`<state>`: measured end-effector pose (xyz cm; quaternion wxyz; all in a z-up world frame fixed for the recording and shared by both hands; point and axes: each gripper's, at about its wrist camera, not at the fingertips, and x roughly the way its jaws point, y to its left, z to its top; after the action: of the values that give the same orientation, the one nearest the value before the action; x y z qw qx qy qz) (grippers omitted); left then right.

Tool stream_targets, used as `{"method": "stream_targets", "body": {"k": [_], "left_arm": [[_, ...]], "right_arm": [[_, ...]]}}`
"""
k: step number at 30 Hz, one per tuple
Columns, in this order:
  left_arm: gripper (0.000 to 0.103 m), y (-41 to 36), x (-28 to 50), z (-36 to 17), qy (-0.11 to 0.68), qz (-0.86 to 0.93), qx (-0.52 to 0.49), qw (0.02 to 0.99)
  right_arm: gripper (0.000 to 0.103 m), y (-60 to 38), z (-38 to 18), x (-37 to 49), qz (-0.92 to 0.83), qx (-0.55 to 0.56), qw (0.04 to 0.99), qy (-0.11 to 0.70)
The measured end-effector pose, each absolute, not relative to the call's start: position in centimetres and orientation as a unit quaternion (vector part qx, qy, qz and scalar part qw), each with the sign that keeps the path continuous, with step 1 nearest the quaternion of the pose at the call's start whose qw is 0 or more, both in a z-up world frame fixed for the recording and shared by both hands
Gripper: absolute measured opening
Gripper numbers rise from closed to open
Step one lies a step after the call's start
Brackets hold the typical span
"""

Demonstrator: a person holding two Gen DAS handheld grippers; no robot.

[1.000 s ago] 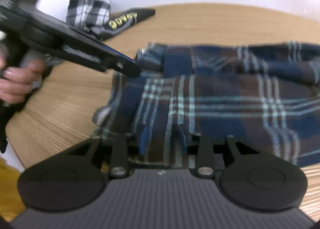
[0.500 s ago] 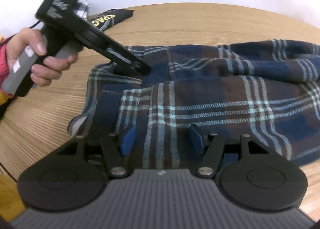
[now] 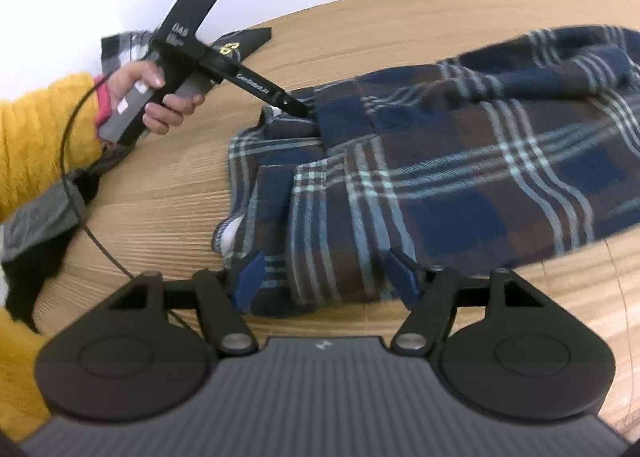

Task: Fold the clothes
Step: 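Grasp the shirt hem with the left gripper while the right gripper grasps beside it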

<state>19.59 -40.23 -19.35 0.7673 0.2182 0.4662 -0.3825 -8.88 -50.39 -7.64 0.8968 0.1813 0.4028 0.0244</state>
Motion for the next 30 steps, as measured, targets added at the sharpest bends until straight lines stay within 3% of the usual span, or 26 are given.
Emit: {"method": "stream_targets", "body": {"k": [10, 12, 13, 14, 17, 20, 27, 28, 30], "left_arm": [[0.076, -40.5, 19.6, -20.7, 0.485, -0.405, 0.194, 0.751], [0.077, -40.7, 19.0, -20.8, 0.478, -0.404, 0.198, 0.754], [0.076, -40.7, 18.7, -20.8, 0.474, -0.402, 0.201, 0.757], [0.076, -40.7, 18.6, -20.8, 0.473, -0.4, 0.199, 0.76], [0.066, -40.6, 18.3, -20.6, 0.474, -0.396, 0.183, 0.765], [0.065, -40.9, 18.2, -20.7, 0.475, -0.392, 0.178, 0.768], [0.082, -40.8, 18.0, -21.4, 0.471, -0.372, 0.192, 0.777], [0.079, -41.1, 17.7, -21.4, 0.467, -0.374, 0.196, 0.777], [0.051, -41.3, 17.3, -21.0, 0.465, -0.394, 0.186, 0.771]], "right_arm": [[0.071, -51.8, -12.2, -9.0, 0.056, 0.356, 0.84, 0.405], [0.073, -50.7, -12.5, -8.0, 0.06, 0.363, 0.843, 0.392], [0.083, -50.1, -12.5, -7.5, 0.058, 0.367, 0.846, 0.382], [0.086, -49.5, -12.6, -7.1, 0.058, 0.367, 0.85, 0.373], [0.086, -46.8, -12.2, -5.9, 0.049, 0.306, 0.877, 0.368], [0.086, -45.3, -11.8, -5.6, 0.037, 0.275, 0.886, 0.372], [0.085, -47.4, -12.5, -7.0, 0.043, 0.412, 0.826, 0.382], [0.085, -47.5, -12.7, -6.9, 0.046, 0.423, 0.823, 0.377], [0.081, -47.1, -12.7, -6.2, 0.047, 0.41, 0.832, 0.371]]}}
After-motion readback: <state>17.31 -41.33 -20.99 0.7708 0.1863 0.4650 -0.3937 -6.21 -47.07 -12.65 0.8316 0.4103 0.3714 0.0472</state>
